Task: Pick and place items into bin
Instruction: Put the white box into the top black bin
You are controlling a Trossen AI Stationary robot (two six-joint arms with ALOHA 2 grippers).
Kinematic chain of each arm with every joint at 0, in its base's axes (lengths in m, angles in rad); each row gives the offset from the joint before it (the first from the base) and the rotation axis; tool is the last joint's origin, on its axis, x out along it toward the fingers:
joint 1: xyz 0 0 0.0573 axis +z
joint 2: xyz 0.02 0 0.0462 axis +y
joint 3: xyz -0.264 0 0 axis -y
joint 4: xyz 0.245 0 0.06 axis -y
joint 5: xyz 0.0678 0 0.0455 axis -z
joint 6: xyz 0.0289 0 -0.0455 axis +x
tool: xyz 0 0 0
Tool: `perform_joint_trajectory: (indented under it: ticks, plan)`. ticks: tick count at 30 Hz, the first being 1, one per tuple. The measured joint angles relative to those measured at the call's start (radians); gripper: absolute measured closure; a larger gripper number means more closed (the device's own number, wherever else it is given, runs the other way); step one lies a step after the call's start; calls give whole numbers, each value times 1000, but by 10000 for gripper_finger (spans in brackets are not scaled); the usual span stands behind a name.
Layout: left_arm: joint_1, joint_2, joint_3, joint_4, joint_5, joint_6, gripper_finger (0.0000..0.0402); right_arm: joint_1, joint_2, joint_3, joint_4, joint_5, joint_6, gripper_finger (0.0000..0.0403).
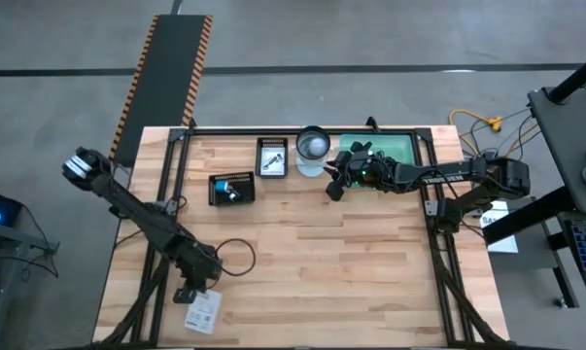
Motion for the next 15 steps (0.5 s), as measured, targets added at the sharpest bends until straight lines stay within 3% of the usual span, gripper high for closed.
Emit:
perform_joint_trajectory:
  ticks: [8, 15]
  plan:
    - [30, -134, 6, -149, -119, -1, 401, 0, 0, 0, 0, 0, 0, 325]
    - [37, -233, 133, -342, -304, 37, 401, 0, 0, 0, -1, 0, 1, 332]
